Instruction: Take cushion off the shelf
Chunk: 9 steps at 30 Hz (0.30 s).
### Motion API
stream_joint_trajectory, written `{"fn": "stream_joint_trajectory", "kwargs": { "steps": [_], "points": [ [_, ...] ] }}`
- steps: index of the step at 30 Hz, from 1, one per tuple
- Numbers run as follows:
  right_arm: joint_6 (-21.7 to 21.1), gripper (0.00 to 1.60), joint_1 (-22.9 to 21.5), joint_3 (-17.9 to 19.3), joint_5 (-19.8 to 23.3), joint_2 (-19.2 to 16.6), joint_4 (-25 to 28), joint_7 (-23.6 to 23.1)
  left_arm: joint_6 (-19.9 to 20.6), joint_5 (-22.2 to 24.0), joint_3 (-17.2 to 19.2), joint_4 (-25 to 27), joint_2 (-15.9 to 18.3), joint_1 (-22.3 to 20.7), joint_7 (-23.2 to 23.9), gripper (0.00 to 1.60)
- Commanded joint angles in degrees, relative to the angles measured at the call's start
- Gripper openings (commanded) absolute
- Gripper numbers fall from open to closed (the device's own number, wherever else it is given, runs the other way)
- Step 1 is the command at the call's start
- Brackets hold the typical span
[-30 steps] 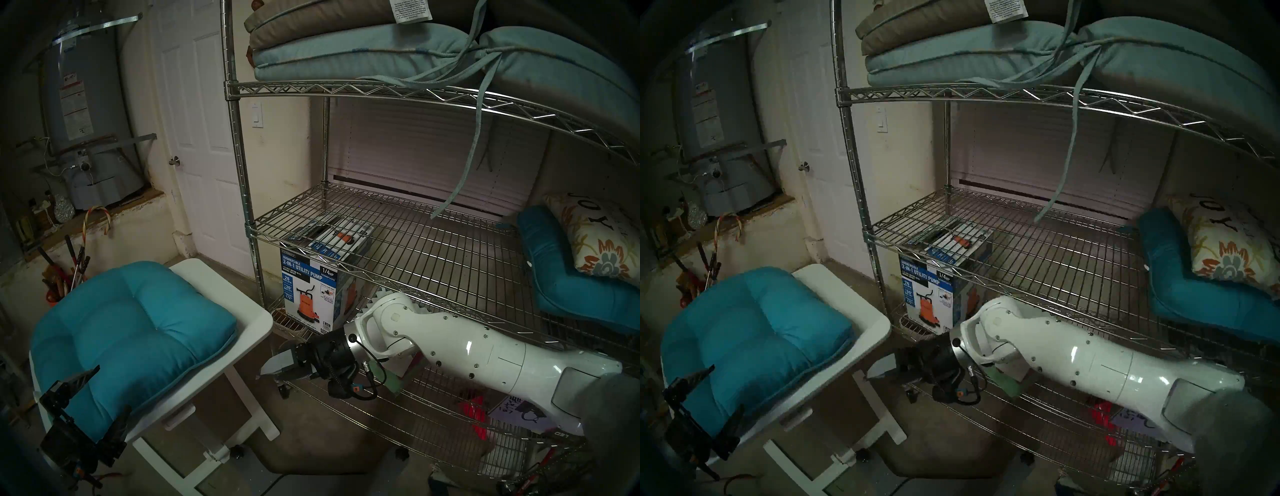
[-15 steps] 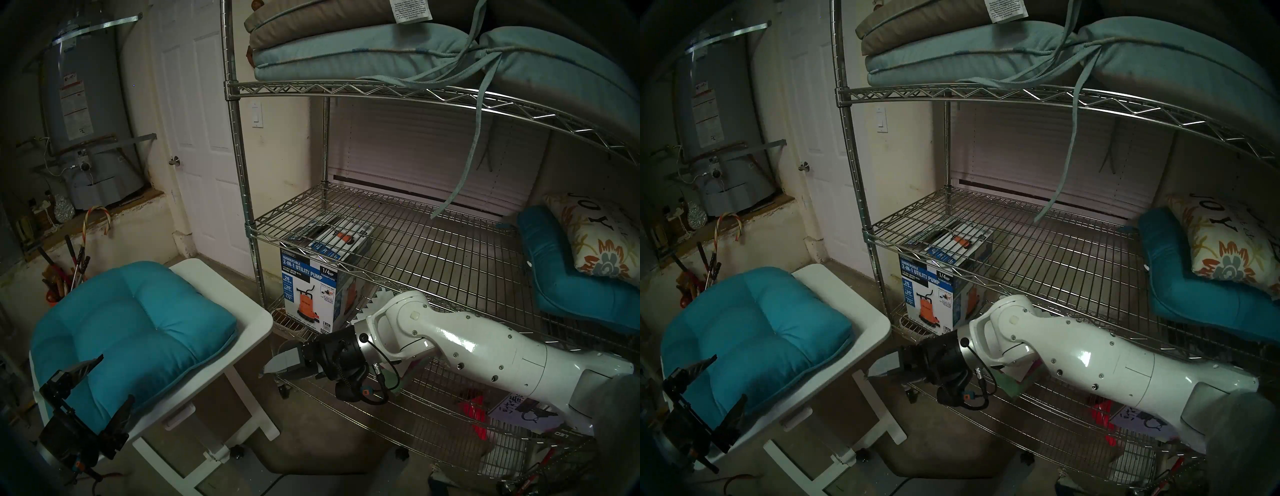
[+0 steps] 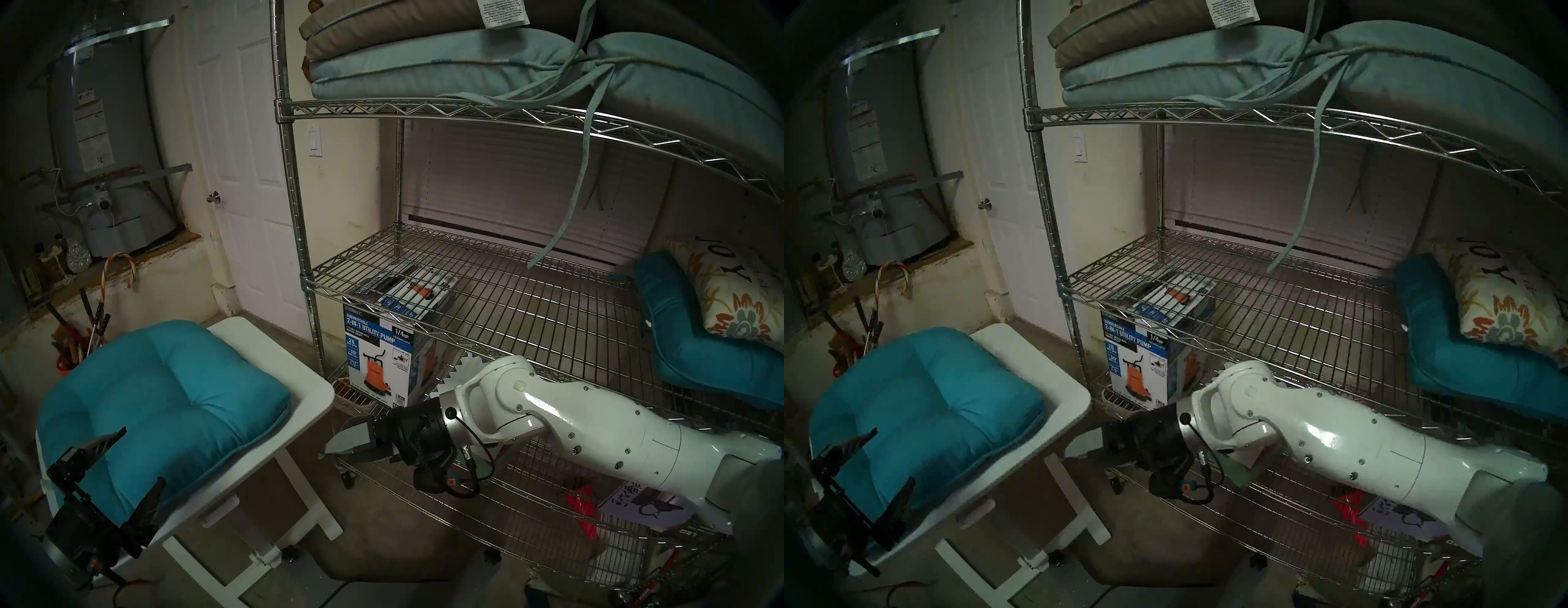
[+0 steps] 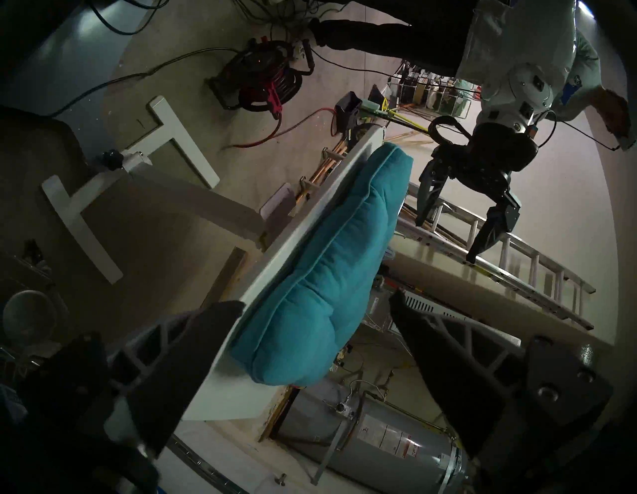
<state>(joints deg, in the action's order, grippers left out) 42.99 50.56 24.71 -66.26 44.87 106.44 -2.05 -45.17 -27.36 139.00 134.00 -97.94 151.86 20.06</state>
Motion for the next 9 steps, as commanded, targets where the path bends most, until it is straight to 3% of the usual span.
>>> {"fn": "stream_joint_trajectory", "kwargs": {
  "steps": [1, 9],
  "points": [
    [-0.2, 1.6, -0.3, 0.7, 0.9, 0.4, 1.2, 0.6, -0.3, 0.7, -0.1, 1.2, -0.1, 0.3, -0.2, 1.6],
    [-0.3, 1.6, -0.4, 0.7, 1.0, 0.4, 1.2, 0.6, -0.3, 0.8, -0.1, 1.2, -0.1, 0.3, -0.2, 1.6]
  ]
}}
